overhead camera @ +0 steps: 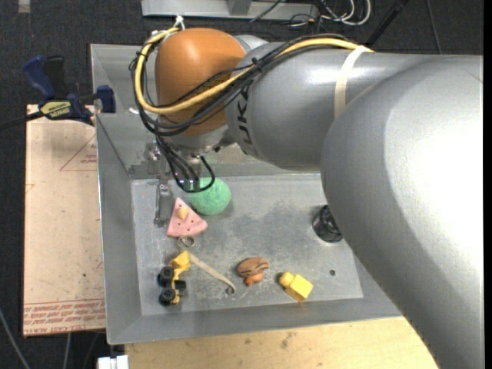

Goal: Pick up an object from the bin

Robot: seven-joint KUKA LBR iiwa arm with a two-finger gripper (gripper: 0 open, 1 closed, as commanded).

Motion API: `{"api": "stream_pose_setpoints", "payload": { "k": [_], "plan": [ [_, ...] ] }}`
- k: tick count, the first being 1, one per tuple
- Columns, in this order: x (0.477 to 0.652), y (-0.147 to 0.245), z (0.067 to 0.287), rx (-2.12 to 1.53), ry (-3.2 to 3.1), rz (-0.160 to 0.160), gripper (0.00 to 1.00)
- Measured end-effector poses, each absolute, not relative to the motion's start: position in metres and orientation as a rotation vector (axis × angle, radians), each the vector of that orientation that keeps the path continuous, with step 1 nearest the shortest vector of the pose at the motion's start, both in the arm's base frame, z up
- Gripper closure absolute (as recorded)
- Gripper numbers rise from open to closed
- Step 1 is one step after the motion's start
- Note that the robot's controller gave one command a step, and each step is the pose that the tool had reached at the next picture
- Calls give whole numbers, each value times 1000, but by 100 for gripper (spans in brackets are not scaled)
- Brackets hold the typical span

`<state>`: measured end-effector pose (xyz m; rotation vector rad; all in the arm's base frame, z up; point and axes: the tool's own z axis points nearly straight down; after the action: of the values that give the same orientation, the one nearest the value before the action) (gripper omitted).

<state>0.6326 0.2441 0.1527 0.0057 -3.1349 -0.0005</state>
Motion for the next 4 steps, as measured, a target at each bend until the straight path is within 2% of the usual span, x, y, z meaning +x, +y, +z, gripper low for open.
{"api": "stream_pose_setpoints", "payload": {
  "k": [1,2,3,4],
  "plan": [
    [635,243,158,2,-3143,-3,0],
    [613,210,122,127,-3145,-6,0],
    [603,189,93,93,-3139,2,0],
    [589,160,77,141,-3144,-3,100]
  ]
}}
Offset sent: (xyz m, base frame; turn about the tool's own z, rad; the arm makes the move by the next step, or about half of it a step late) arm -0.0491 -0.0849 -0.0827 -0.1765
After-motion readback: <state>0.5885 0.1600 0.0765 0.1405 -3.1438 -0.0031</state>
